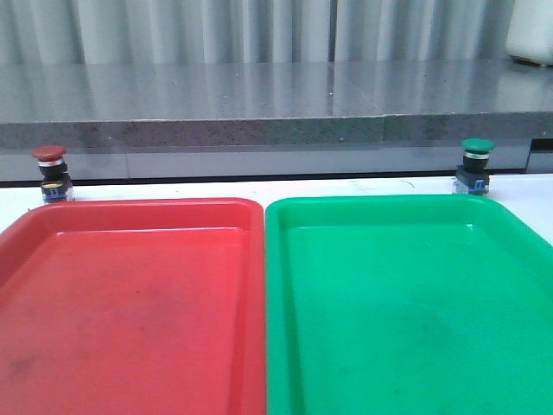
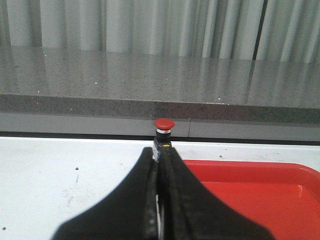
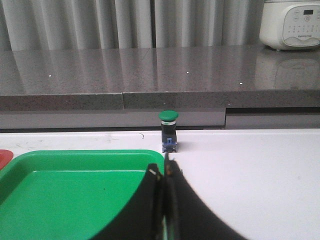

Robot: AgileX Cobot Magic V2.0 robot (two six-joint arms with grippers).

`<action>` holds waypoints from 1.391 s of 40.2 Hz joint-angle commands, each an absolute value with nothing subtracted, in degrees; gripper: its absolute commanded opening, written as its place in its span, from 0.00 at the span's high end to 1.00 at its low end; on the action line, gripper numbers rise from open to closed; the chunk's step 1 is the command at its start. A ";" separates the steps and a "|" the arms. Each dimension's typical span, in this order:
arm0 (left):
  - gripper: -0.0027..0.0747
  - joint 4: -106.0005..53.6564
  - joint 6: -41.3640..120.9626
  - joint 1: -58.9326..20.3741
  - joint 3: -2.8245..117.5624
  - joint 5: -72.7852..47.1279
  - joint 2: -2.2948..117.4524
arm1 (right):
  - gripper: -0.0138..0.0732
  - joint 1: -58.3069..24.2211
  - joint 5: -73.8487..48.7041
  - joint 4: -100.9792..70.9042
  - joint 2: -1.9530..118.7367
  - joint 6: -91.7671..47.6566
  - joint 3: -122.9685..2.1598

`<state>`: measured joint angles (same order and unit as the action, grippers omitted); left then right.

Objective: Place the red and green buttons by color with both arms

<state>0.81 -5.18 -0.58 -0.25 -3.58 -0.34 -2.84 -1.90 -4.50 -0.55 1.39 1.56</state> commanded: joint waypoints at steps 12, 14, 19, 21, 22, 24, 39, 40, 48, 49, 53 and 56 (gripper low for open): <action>0.99 0.54 -5.51 -0.44 -1.63 1.34 -1.24 | 0.92 -2.41 3.17 -4.48 -1.55 1.44 1.21; 0.99 0.54 -5.51 -0.44 -1.63 1.34 -1.24 | 0.92 -2.41 3.17 -4.48 -1.55 1.44 1.21; 0.99 0.54 -5.51 -0.44 -1.63 1.34 -1.24 | 0.92 -2.41 3.17 -4.48 -1.55 1.44 1.21; 0.99 0.54 -5.51 -0.44 -1.63 1.34 -1.24 | 0.92 -2.41 3.27 -4.48 -1.55 1.44 1.21; 0.99 0.54 -5.51 -0.44 -1.63 1.34 -1.24 | 0.92 -2.41 3.37 -4.48 -1.55 1.44 1.21; 0.99 0.54 -5.51 -0.44 -1.63 1.34 -1.24 | 0.92 -2.41 3.37 -4.48 -1.55 1.44 1.21; 0.99 -1.25 -5.48 -0.55 1.87 3.83 -1.24 | 0.92 -2.41 2.24 -4.53 -1.55 1.39 -2.66; 0.99 -1.25 -5.48 -0.55 2.83 3.27 -1.24 | 0.92 -2.41 1.26 -4.53 -1.55 1.39 -3.94; 0.99 -1.25 -5.48 -0.55 16.20 -4.15 1.08 | 0.92 -2.41 -9.18 -3.89 0.53 0.00 -16.39; 0.99 -1.25 -5.48 -0.55 18.14 -5.71 1.84 | 0.92 -2.41 -11.15 -3.82 1.40 -0.69 -18.57; 0.99 -1.25 -5.48 -0.55 25.05 -10.38 5.63 | 0.92 -2.41 -16.85 -3.82 5.29 -2.12 -24.48; 0.99 -1.25 -5.37 -0.55 29.73 -14.58 9.70 | 0.92 -2.41 -20.80 -3.82 9.29 -2.12 -28.70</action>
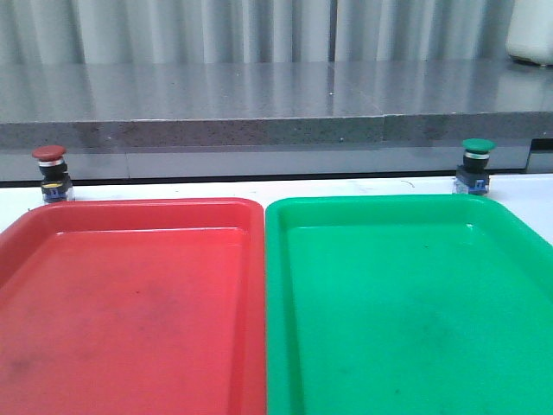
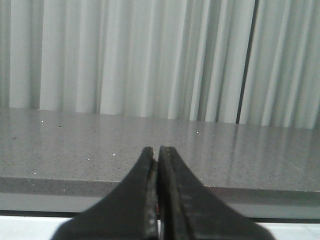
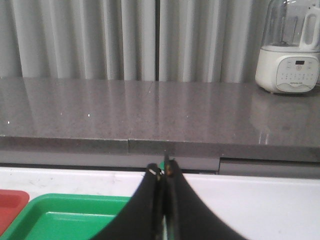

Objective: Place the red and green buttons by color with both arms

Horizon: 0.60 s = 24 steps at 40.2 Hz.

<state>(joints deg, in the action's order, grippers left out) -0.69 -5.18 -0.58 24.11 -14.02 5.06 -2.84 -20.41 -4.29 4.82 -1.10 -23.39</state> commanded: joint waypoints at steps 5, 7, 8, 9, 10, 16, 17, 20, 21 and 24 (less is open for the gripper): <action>0.99 -1.25 -5.37 -0.55 35.32 -19.90 16.02 | 0.92 -2.41 -25.17 -3.82 15.49 -2.12 -34.06; 0.99 -1.25 -5.37 -0.55 36.20 -21.05 18.47 | 0.92 -2.41 -26.20 -3.82 17.80 -2.12 -35.16; 0.99 -1.25 -5.37 -0.55 36.34 -21.16 19.60 | 0.92 -2.41 -26.46 -3.68 19.34 -2.12 -35.45; 0.99 -1.25 -5.37 -0.55 36.34 -21.31 20.39 | 0.92 -2.41 -26.54 -3.57 20.24 -2.12 -35.51; 0.99 -1.25 -5.37 -0.55 36.34 -21.44 21.38 | 0.92 -2.41 -26.67 -3.57 21.40 -2.12 -35.51; 0.99 -1.25 -5.37 -0.55 35.95 -22.01 26.28 | 0.92 -2.41 -28.16 -2.87 27.41 -2.12 -34.98; 0.99 -1.25 -5.37 -0.55 35.95 -22.01 27.05 | 0.92 -2.41 -28.16 -2.87 28.43 -2.12 -34.86; 0.99 -1.25 -5.37 -0.55 35.95 -22.09 28.81 | 0.92 -2.41 -28.16 -2.87 30.93 -2.12 -34.62; 0.99 -1.25 -5.37 -0.55 35.95 -22.09 29.40 | 0.92 -2.41 -28.16 -2.87 31.85 -2.12 -34.56; 0.99 -1.25 -5.37 -0.55 35.95 -22.13 31.01 | 0.92 -2.41 -28.16 -2.87 33.95 -2.12 -34.56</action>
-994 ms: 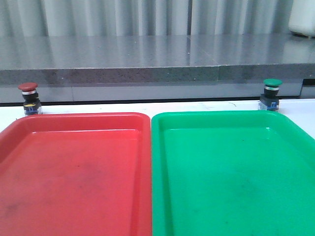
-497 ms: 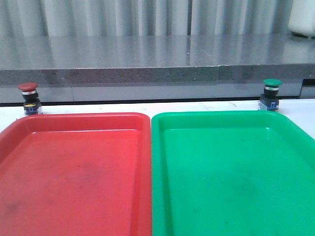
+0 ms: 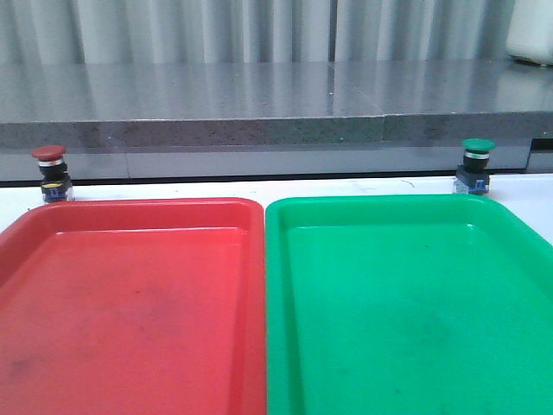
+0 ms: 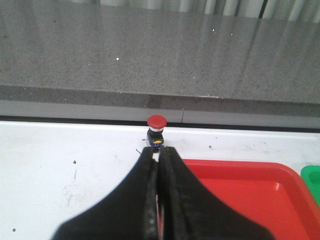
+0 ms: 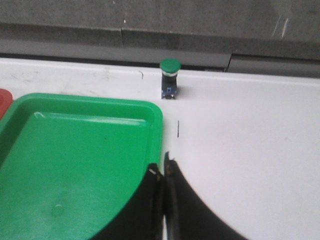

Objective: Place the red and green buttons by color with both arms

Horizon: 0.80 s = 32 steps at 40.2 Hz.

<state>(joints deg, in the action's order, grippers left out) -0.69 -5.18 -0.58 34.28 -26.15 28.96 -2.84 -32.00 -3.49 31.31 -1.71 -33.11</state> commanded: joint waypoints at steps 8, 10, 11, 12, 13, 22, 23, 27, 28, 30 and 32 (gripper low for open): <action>0.99 -1.25 -5.37 -0.55 35.95 -22.13 34.72 | 0.92 -2.41 -28.16 -2.27 39.21 -2.12 -34.56; 0.99 -1.02 -5.37 -0.55 35.95 -22.25 35.82 | 0.92 -2.41 -28.16 -1.88 40.30 -2.12 -34.56; 0.99 -0.92 -5.37 -0.55 35.95 -22.25 36.27 | 0.92 -2.41 -28.16 -1.75 40.61 -2.12 -34.56; 0.99 -0.92 -5.37 -0.55 35.95 -22.25 36.84 | 0.91 -2.41 -28.16 -1.68 41.01 -2.12 -34.56; 0.99 -0.92 -5.37 -0.55 35.95 -22.25 37.20 | 0.91 -2.41 -28.16 -1.69 41.28 -2.12 -34.56; 0.78 0.31 -5.27 -0.55 35.95 -22.01 40.99 | 0.48 -2.41 -28.11 -1.69 42.44 -2.17 -34.56; 0.73 0.31 -5.27 -0.55 35.95 -21.81 41.10 | 0.43 -2.41 -28.05 -1.69 42.44 -2.17 -34.56; 0.47 0.31 -5.03 -0.55 35.95 -21.37 41.36 | 0.25 -2.41 -27.94 -1.69 42.44 -2.17 -34.56; 0.41 0.55 -5.02 -0.55 35.95 -21.37 41.36 | 0.22 -2.41 -27.94 -1.69 42.44 -2.17 -34.56; 0.31 0.81 -5.02 -0.55 35.95 -21.37 41.36 | 0.19 -2.41 -27.94 -1.69 42.44 -2.17 -34.56; 0.26 0.79 -5.02 -0.55 35.95 -21.37 41.36 | 0.20 -2.41 -27.94 -1.69 42.44 -2.17 -34.56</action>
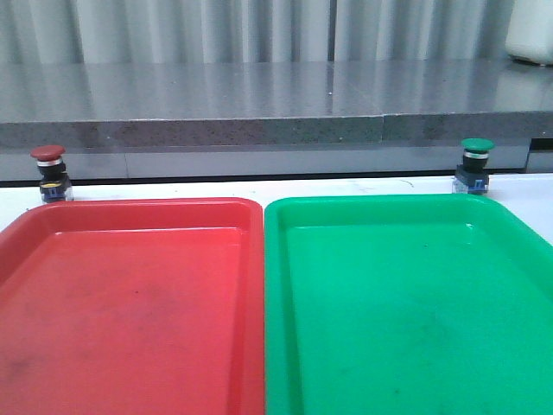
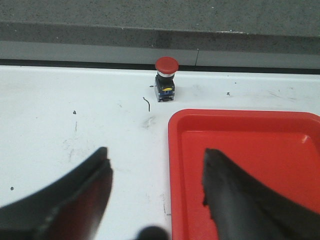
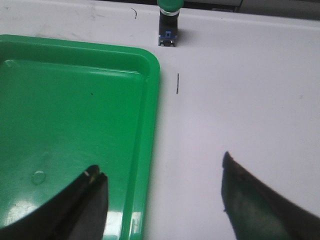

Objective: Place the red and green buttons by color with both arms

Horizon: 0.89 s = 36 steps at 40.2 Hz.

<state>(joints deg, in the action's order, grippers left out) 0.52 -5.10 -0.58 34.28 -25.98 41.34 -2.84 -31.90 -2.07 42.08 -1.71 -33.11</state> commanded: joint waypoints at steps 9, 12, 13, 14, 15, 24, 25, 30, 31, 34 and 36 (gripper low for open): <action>0.26 0.79 -4.89 -0.55 40.29 -22.84 44.63 | 0.20 -2.41 -27.94 -1.69 42.44 -2.17 -34.56; 0.26 0.79 -4.89 -0.55 43.61 -24.40 47.81 | 0.20 -2.41 -27.94 -1.69 42.44 -2.17 -34.56; 0.26 0.79 -4.89 -0.55 44.67 -25.07 49.31 | 0.20 -2.41 -28.00 -1.69 42.44 -2.17 -34.56; 0.26 0.79 -4.79 -0.55 46.07 -25.45 50.46 | 0.20 -2.41 -28.00 -1.69 42.44 -2.17 -34.56; 0.26 0.79 -4.80 -0.55 47.47 -25.83 52.01 | 0.20 -2.41 -28.00 -1.69 42.44 -2.17 -34.56; 0.26 0.79 -4.41 -0.67 56.74 -25.99 65.23 | 0.20 -2.41 -28.00 -1.69 42.44 -2.17 -34.56; 0.26 0.79 -4.41 -0.79 57.86 -26.09 66.55 | 0.20 -2.41 -28.00 -1.69 42.44 -2.17 -34.56; 0.26 0.79 -2.97 -2.22 62.88 -26.08 75.03 | 0.20 -2.41 -28.00 -1.69 42.44 -2.17 -34.56; 0.26 0.79 -2.97 -2.35 63.65 -26.21 76.40 | 0.20 -2.41 -28.00 -1.69 42.44 -2.17 -34.56; 0.26 0.79 -2.97 -2.71 66.30 -26.61 80.88 | 0.20 -2.41 -28.00 -1.69 42.44 -2.17 -34.56; 0.26 0.79 -2.97 -2.71 68.37 -27.31 84.08 | 0.20 -2.41 -28.00 -1.69 42.44 -2.17 -34.56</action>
